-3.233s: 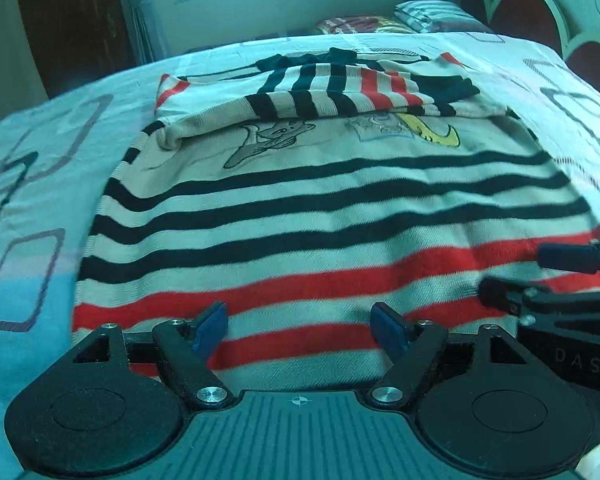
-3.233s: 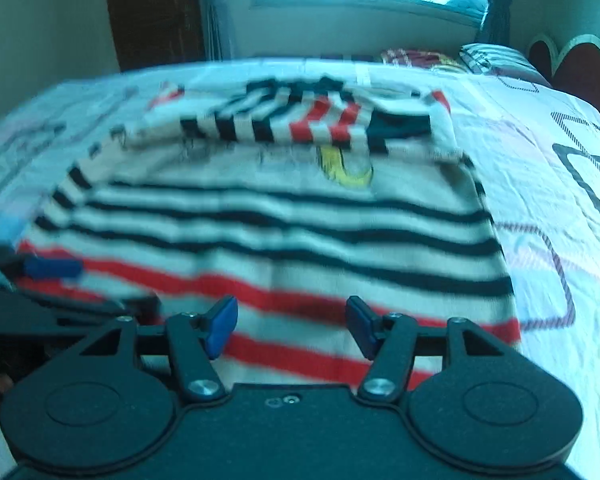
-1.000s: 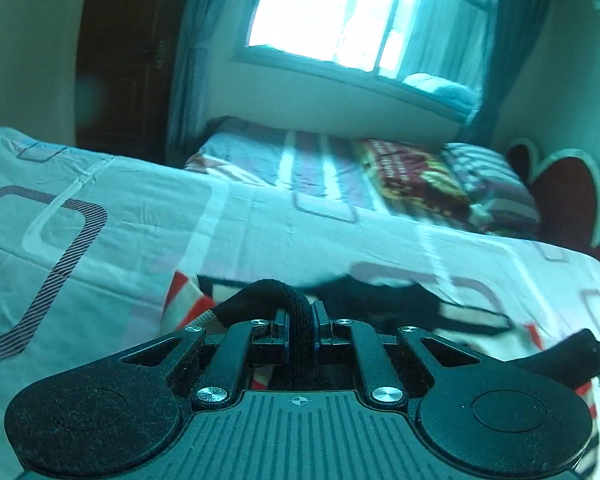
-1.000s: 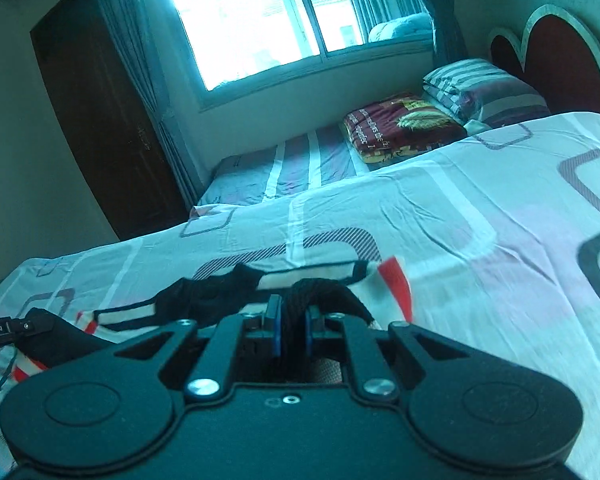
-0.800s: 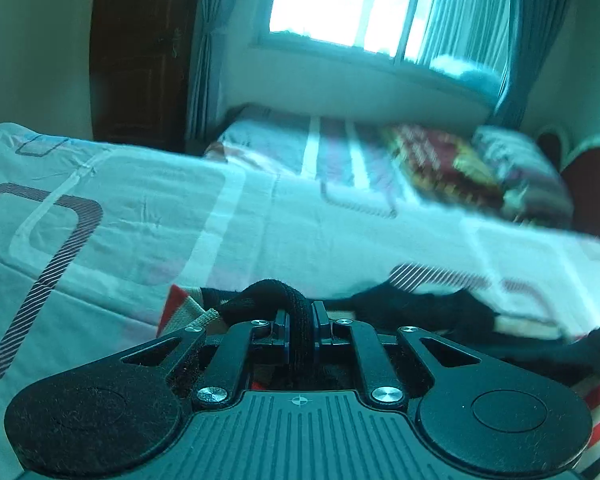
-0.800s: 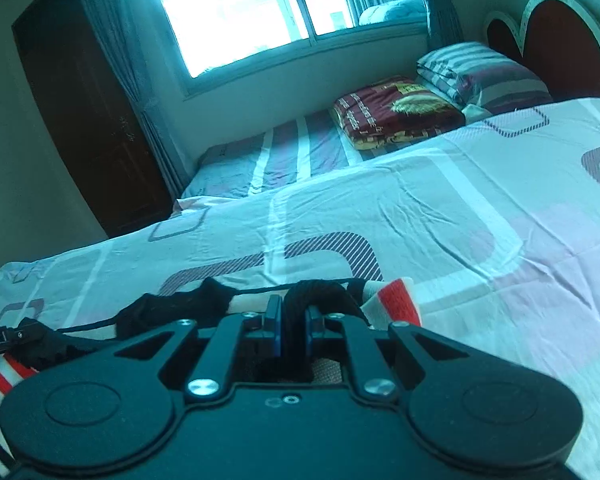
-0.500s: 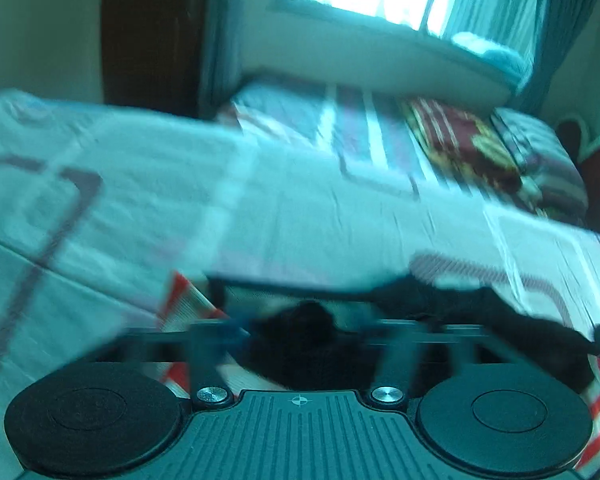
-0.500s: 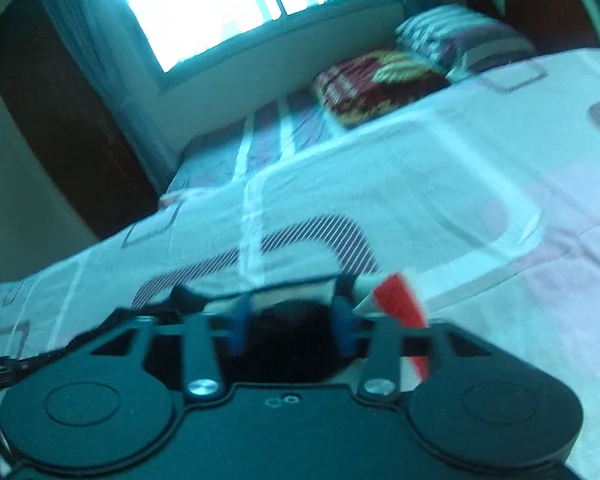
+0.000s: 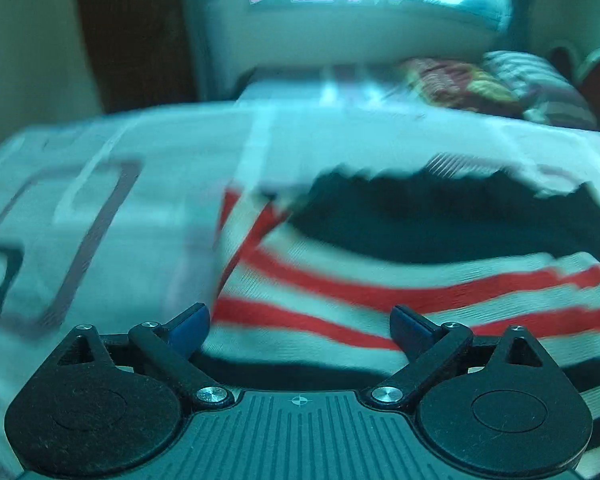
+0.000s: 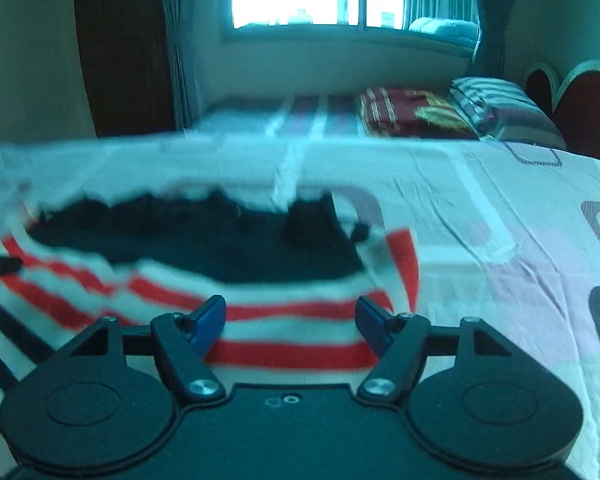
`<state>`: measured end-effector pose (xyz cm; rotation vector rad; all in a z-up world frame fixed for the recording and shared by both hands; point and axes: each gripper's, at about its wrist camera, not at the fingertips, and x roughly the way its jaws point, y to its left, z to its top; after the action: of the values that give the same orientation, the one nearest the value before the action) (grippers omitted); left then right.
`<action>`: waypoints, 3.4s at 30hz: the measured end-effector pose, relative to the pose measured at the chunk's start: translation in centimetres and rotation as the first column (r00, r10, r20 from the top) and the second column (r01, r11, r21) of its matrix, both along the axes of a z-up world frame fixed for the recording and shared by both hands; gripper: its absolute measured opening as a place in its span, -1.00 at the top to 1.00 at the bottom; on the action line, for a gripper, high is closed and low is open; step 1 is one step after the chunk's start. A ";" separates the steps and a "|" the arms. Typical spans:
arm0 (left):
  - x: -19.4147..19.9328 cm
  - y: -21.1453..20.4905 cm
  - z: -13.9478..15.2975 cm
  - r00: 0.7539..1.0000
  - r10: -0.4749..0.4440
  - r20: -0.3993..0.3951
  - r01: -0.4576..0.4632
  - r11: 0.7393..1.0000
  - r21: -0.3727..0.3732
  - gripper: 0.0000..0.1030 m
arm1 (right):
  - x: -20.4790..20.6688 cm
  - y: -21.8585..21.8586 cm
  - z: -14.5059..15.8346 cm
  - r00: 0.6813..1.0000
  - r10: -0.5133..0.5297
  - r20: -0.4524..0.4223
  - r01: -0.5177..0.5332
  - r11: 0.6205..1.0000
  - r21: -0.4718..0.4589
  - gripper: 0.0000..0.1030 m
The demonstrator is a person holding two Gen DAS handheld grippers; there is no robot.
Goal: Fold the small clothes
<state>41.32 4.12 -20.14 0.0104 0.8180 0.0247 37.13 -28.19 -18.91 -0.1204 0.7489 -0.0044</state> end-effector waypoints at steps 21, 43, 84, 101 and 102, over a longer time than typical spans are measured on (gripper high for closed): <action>-3.8 -3.2 1.6 0.998 -0.057 0.013 0.057 0.998 0.038 -0.92 | -0.9 6.4 0.5 0.995 0.091 -0.027 -0.089 0.994 0.060 -0.39; -7.2 -2.3 1.2 0.999 -0.054 -0.005 0.054 0.991 0.125 -0.98 | -7.1 4.8 0.5 0.998 0.052 -0.031 -0.050 0.998 0.046 -0.40; -1.1 -2.8 2.4 1.000 -0.001 0.006 0.000 0.996 0.084 -0.98 | 1.2 5.9 2.3 0.997 0.070 0.029 -0.073 0.985 0.155 -0.43; -2.8 -1.6 2.8 0.995 -0.101 0.009 0.100 0.994 0.045 -0.98 | -0.9 8.4 2.7 1.000 -0.003 0.016 0.000 0.991 0.137 -0.43; -2.8 -1.6 2.6 0.994 -0.107 0.005 0.107 0.993 0.049 -0.98 | -1.0 8.6 2.7 1.000 -0.002 0.017 0.000 0.991 0.136 -0.43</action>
<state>38.49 2.52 -17.54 0.1004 0.8077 -0.0563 36.17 -19.54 -16.23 0.0105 0.7299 0.0447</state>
